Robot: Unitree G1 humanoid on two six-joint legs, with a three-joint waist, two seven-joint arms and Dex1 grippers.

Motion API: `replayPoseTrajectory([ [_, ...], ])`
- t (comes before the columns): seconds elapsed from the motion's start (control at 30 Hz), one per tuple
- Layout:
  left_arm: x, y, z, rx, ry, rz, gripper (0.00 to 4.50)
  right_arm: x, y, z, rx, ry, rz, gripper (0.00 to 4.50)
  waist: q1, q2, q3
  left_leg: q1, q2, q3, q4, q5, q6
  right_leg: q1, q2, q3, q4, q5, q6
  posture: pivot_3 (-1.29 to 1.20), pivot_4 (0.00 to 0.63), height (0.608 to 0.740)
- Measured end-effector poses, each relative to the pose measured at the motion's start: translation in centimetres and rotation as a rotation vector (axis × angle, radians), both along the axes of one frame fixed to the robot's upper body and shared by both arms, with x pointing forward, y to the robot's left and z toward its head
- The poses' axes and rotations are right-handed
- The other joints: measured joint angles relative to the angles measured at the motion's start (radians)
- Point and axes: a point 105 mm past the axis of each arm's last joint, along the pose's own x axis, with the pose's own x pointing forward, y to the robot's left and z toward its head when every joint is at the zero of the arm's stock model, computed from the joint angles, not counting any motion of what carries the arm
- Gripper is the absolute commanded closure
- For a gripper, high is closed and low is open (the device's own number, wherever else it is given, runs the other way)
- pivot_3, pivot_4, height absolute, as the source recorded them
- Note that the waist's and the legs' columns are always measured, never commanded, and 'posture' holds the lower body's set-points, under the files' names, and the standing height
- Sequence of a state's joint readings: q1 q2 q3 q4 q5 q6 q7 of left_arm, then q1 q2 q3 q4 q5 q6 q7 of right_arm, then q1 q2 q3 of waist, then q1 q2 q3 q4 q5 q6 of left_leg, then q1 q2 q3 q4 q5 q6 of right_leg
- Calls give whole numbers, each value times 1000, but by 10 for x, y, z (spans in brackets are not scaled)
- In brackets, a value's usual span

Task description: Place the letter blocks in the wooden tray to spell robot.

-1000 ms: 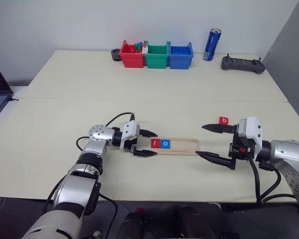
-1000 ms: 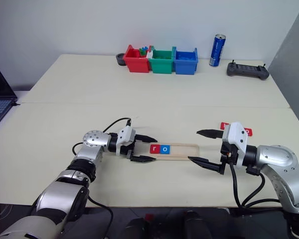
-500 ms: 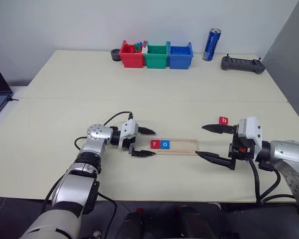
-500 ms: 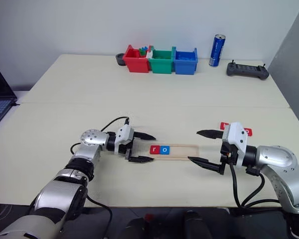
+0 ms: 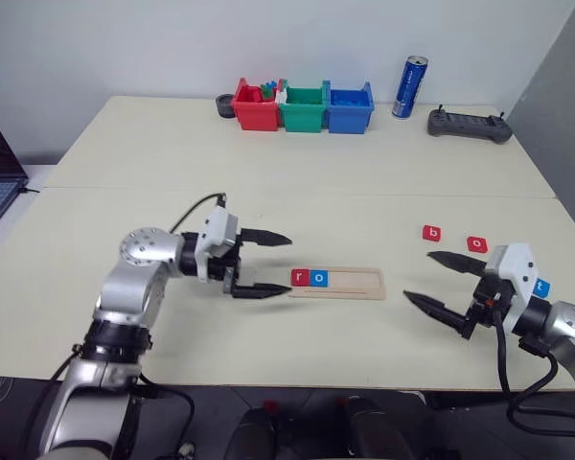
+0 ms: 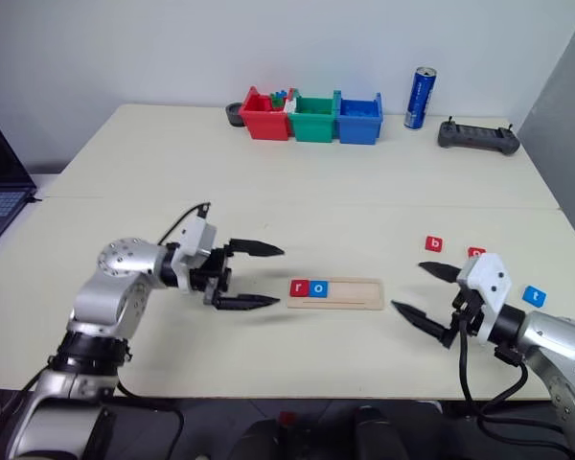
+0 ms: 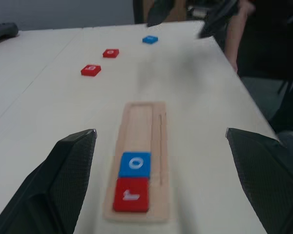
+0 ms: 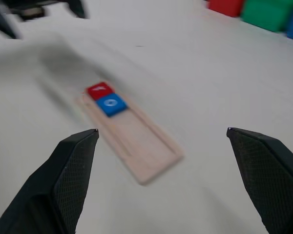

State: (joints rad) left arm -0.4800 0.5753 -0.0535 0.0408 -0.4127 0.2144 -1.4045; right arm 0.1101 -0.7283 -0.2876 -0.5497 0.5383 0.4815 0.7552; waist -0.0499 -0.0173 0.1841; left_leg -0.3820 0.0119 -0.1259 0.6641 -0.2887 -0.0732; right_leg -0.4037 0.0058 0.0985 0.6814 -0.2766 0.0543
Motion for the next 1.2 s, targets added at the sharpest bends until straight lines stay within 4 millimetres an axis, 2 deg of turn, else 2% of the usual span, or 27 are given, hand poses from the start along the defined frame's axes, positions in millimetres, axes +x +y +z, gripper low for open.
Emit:
replayPoseTrajectory([
  [0.1,-10,-10,-6,-34,36,39,13,8,-18,0,10,-38,-198,0,1,0,0,1,0,1,0,0,0,0,0,1,0,0,0,0,150,740],
  [0.23,-9,-18,-14,-89,72,143,13,22,-41,-4,-6,-85,-475,0,1,1,0,1,0,2,0,0,0,0,0,1,0,0,0,0,150,740],
  [0.33,-2,-16,-18,-94,63,228,13,36,-40,-2,34,-110,-576,0,-2,1,-1,2,0,2,-1,0,0,0,1,2,0,0,0,0,150,740],
  [0.5,6,-13,-22,-120,54,364,13,66,-21,-15,131,-57,-639,0,-5,2,-1,1,0,2,-1,0,-1,-1,0,2,0,0,0,0,150,740],
  [0.73,-22,-16,-33,-108,78,372,13,97,-23,-36,197,37,-763,0,-2,3,-1,1,-1,2,-1,0,-1,-1,-1,2,0,0,0,0,150,740],
  [0.87,-29,-23,-25,-122,61,345,13,112,-24,-38,233,50,-814,0,-4,3,-2,1,0,3,-2,0,0,-1,-1,2,0,0,0,0,150,740],
  [1.2,-30,-22,-22,-126,62,361,13,130,-24,-44,289,65,-884,0,-8,4,-2,1,0,3,-2,0,0,-1,0,2,0,0,-1,0,150,740],
])
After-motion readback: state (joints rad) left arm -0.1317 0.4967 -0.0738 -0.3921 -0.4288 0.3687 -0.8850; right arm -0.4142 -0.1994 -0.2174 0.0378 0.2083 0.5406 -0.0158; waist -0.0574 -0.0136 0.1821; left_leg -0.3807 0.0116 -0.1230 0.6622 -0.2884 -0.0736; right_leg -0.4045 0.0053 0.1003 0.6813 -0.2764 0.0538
